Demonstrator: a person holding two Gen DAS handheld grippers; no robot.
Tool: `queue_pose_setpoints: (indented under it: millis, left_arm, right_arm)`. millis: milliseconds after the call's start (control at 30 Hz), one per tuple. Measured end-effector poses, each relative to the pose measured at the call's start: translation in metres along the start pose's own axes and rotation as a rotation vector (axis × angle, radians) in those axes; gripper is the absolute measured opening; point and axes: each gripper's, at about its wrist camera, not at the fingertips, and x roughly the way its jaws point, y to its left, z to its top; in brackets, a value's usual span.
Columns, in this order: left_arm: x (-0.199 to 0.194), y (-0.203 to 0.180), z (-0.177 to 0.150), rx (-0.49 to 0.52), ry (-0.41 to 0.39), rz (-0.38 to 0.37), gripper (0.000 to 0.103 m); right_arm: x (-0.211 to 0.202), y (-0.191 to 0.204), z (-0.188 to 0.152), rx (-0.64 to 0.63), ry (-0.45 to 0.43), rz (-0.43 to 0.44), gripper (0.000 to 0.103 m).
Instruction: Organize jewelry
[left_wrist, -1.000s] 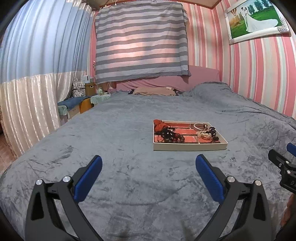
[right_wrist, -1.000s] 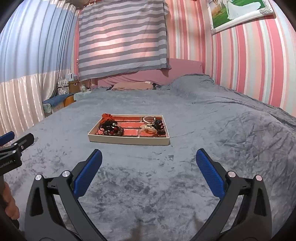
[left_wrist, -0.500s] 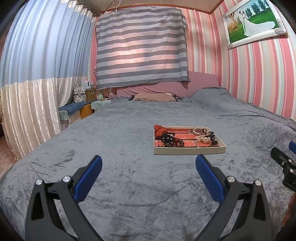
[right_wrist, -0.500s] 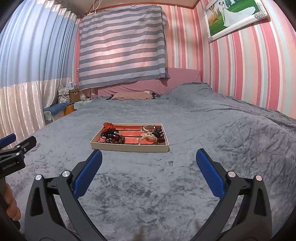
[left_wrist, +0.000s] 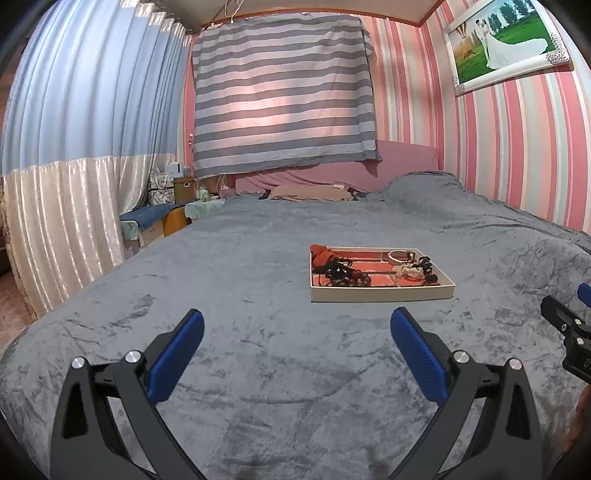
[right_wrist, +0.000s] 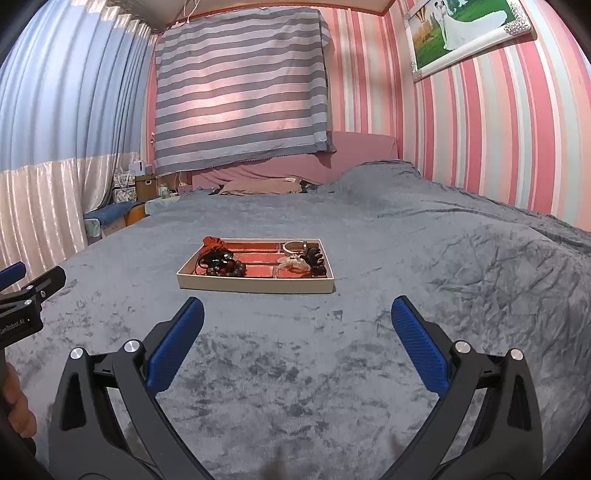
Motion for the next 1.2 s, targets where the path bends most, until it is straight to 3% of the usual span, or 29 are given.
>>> queue_pose_setpoints:
  millis: [1200]
  left_arm:
    - [-0.0046,-0.0063,-0.0093,0.028,-0.017,0.001,0.099]
  right_arm:
    - [0.0009,-0.0024,-0.0053,0.008,0.000,-0.002,0.099]
